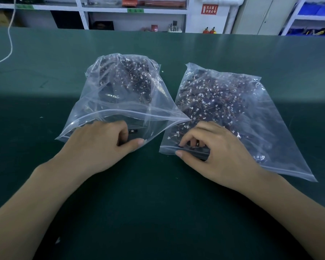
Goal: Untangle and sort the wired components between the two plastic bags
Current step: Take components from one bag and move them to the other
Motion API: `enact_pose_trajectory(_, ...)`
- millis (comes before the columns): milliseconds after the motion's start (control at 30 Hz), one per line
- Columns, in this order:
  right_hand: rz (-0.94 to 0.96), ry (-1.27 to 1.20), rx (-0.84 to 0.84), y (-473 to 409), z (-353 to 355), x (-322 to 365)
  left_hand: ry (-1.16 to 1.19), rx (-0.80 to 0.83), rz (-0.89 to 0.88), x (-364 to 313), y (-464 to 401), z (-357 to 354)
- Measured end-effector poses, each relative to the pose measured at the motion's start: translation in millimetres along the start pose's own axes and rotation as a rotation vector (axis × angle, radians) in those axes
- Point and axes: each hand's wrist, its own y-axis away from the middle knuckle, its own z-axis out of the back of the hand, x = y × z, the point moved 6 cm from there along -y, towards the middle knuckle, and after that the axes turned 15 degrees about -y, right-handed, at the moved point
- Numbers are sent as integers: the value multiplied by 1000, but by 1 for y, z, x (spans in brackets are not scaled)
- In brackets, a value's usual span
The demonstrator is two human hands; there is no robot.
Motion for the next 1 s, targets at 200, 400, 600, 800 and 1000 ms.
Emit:
enact_pose_trajectory(200,36,-50,-56,-1,2,2,13,-70,-69,-13,4,6)
enact_pose_trajectory(400,59,-82,-76,-1,3,2,45,-181,-100,-21,5,10)
enact_pose_trajectory(600,85,-121,-78,-1,4,7,196,-375,-145,-32,13,27)
enact_pose_trajectory(800,122,-216,-76,0,3,13,449,-360,-321,-65,29,30)
enact_pose_trajectory(1000,80,-317,-8,1,-7,8,561,-281,-442,-80,32,25)
